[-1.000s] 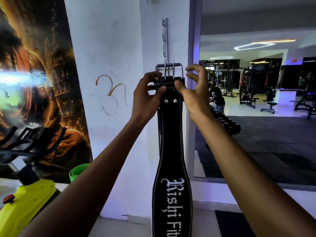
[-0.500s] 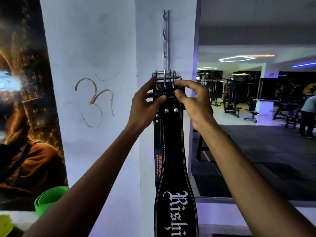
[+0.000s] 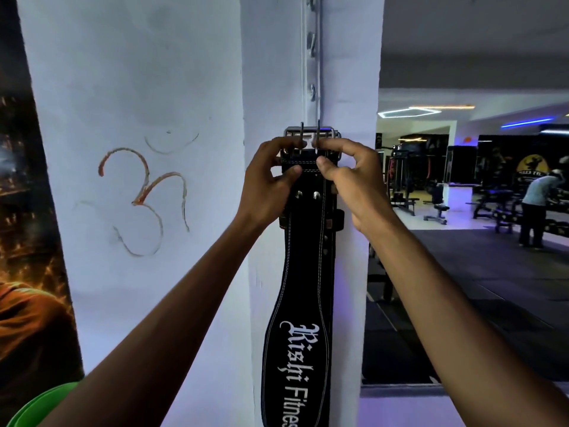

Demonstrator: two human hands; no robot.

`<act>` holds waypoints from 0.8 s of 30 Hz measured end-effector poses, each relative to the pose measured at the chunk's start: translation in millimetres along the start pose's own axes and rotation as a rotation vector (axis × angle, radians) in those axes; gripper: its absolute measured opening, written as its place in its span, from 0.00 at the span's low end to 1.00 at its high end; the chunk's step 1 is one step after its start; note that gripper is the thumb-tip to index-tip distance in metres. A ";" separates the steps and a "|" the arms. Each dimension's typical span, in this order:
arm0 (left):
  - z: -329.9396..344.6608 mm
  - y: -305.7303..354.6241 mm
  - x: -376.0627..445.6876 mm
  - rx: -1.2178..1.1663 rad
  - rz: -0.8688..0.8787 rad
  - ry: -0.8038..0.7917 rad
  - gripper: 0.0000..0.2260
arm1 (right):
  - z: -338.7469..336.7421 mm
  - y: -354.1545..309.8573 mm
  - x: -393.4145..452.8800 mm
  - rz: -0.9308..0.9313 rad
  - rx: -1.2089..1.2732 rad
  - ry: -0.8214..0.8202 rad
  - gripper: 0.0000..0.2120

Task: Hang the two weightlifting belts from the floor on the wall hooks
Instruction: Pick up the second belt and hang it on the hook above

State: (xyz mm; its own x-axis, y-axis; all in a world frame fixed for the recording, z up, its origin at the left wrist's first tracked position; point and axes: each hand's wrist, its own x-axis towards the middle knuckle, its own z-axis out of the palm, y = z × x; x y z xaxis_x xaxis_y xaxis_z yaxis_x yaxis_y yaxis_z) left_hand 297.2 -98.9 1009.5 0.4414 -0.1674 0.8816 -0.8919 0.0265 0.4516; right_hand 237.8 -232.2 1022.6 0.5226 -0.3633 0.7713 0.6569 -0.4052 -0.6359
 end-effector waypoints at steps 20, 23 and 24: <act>27.8 -4.8 115.3 -0.138 -0.004 0.178 0.24 | 6.9 -0.5 123.3 -0.263 0.002 0.116 0.14; 27.4 -4.8 123.1 -0.142 -0.006 0.176 0.23 | 6.9 -2.8 131.3 -0.301 -0.008 0.121 0.14; 26.6 -4.4 124.2 -0.140 -0.002 0.170 0.23 | 7.0 -3.4 133.1 -0.311 -0.006 0.118 0.14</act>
State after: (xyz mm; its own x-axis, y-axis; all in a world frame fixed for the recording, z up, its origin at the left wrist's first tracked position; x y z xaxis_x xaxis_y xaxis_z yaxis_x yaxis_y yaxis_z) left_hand 353.3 -146.0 1113.4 0.4638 0.0009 0.8859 -0.8739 0.1650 0.4573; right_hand 308.9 -273.3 1127.6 0.2311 -0.3159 0.9202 0.7716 -0.5165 -0.3711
